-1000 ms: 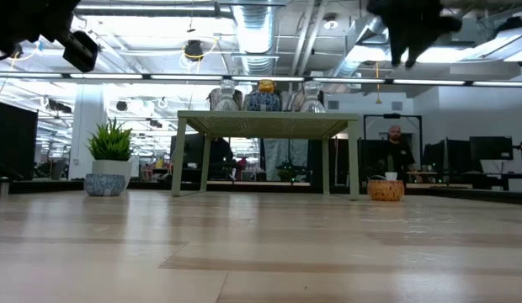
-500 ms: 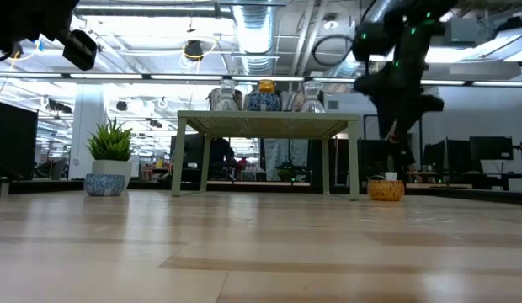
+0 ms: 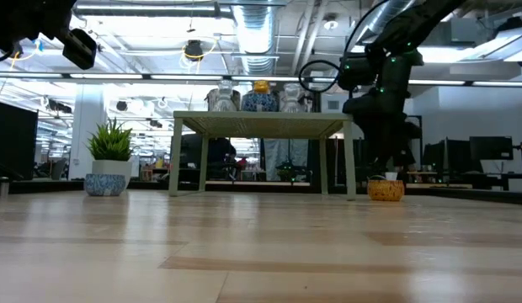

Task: Pick & Place candle stick holders
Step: Put the orange scented candle on the shelf, then put the light blue scented candle on the shelf

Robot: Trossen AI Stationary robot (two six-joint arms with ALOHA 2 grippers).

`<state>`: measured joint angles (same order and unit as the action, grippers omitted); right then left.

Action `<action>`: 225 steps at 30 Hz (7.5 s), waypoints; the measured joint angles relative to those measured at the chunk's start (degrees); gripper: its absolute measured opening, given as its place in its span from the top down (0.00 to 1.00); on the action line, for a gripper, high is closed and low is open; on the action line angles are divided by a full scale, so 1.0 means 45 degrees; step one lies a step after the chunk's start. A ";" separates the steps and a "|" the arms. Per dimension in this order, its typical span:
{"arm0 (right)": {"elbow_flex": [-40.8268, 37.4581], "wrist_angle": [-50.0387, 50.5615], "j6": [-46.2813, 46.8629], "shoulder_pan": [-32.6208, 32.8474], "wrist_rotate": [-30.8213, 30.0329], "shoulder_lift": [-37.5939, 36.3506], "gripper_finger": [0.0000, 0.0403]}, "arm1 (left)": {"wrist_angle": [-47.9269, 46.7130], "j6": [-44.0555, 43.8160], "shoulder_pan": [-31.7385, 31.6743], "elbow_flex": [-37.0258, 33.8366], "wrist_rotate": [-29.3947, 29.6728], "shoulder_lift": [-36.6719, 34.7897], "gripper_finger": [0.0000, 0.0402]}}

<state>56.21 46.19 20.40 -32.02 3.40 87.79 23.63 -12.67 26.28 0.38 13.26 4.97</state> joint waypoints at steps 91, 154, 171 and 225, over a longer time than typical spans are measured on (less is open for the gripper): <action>-0.0101 0.1527 0.0499 -0.0551 -0.0608 -0.5768 1.00 | 0.0002 -0.0005 0.0005 0.0000 -0.0010 0.0005 0.98; 0.9243 0.4741 0.0142 0.2775 -0.3058 0.3380 1.00 | 0.0002 -0.0005 0.0000 0.0000 -0.0010 0.0005 0.98; 0.9258 0.4856 0.0103 0.2780 -0.3031 0.2635 0.82 | 0.0002 -0.0010 0.0005 0.0000 -0.0010 0.0005 0.98; -0.3150 -0.1516 0.9003 1.3678 -0.7048 -0.5887 0.82 | 0.0641 -0.3339 -0.0005 0.1375 0.6148 0.1154 0.99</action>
<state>42.03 39.37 60.91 29.53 -28.32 61.30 26.51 -27.69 26.26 6.57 40.92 10.16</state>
